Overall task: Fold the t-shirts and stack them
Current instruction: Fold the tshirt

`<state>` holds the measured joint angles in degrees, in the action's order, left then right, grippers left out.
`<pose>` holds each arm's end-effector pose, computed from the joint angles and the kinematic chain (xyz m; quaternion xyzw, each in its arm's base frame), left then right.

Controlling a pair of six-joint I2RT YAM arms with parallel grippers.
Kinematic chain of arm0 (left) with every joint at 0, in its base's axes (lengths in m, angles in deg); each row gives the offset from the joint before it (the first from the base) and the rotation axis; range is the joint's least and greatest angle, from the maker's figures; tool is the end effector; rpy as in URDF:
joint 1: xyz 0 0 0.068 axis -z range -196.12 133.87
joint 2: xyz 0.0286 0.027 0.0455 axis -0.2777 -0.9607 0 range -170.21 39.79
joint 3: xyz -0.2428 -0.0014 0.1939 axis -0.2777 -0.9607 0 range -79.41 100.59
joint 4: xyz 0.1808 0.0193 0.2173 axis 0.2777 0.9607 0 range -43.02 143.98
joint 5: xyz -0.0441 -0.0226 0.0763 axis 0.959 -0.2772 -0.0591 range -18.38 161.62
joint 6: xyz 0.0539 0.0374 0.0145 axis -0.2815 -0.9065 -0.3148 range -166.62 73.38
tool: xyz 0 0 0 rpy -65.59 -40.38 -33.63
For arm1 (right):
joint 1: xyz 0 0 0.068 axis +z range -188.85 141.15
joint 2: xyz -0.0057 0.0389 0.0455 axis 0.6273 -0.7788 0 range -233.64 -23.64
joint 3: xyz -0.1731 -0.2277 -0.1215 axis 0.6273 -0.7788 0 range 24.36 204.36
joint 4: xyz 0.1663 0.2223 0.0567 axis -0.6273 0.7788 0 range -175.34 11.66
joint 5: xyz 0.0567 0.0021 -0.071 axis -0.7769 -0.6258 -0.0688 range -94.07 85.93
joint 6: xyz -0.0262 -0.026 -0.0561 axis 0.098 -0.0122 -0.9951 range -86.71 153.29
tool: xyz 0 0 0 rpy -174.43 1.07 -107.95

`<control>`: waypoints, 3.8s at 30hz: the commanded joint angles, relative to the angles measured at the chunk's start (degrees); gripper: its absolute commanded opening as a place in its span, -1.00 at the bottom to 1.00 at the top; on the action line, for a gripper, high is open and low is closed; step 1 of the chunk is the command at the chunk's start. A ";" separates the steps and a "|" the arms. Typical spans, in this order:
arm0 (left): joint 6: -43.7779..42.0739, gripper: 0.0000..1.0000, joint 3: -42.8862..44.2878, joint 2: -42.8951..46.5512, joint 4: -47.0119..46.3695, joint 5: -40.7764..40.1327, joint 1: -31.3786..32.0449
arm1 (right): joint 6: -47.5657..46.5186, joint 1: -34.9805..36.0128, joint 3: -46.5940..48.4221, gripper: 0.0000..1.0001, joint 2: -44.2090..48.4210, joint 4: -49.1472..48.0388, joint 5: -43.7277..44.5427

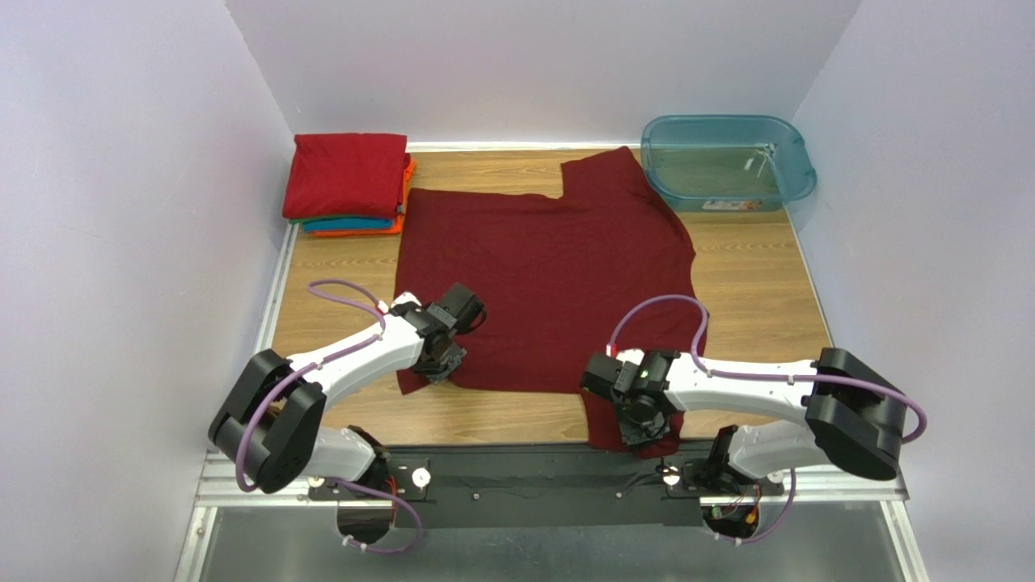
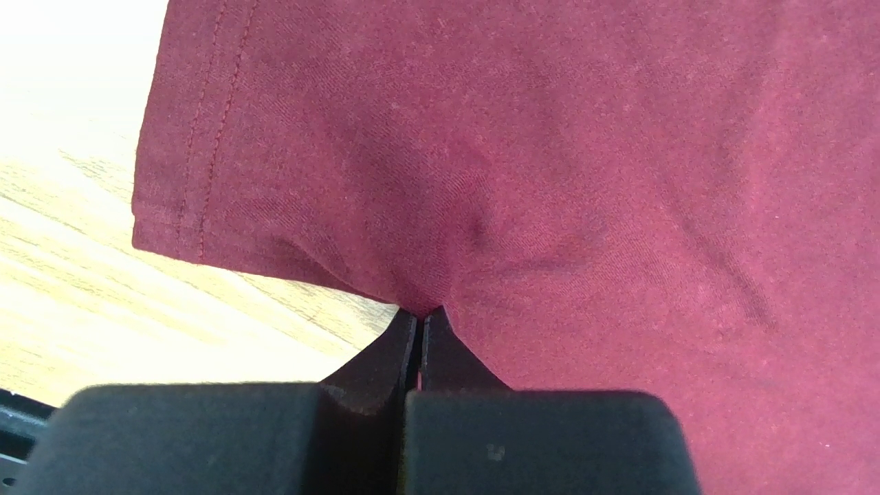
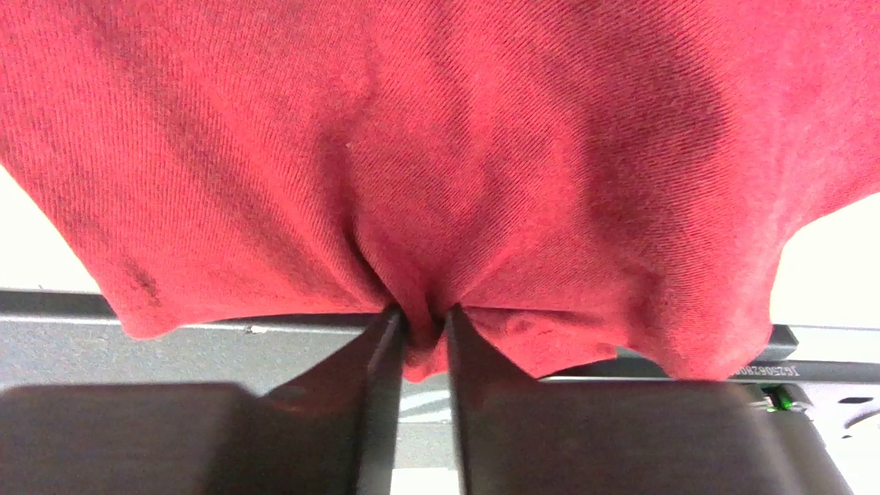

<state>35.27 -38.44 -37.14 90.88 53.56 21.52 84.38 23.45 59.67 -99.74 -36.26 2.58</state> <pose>0.1890 -0.1249 0.1767 -0.3833 0.9061 0.0032 0.1791 0.0937 0.1652 0.1508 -0.0974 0.9936 -0.0309 0.0491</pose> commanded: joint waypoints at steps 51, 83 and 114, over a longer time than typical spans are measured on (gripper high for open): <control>-11.13 -1.00 14.13 -3.93 -0.83 -6.19 -4.69 | -18.73 -19.06 34.38 -0.99 -4.76 6.39 24.11; -24.76 -1.00 26.35 -17.73 -8.21 -3.29 -11.54 | -24.63 -27.85 40.98 -0.99 -16.98 -4.42 22.79; -31.35 0.97 8.87 -1.04 -20.07 6.79 -14.18 | -26.39 -38.22 30.46 1.00 -14.37 -17.78 11.46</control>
<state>3.60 -23.62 -40.40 74.75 53.95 7.23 56.40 -14.86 95.88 -118.89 -52.37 18.93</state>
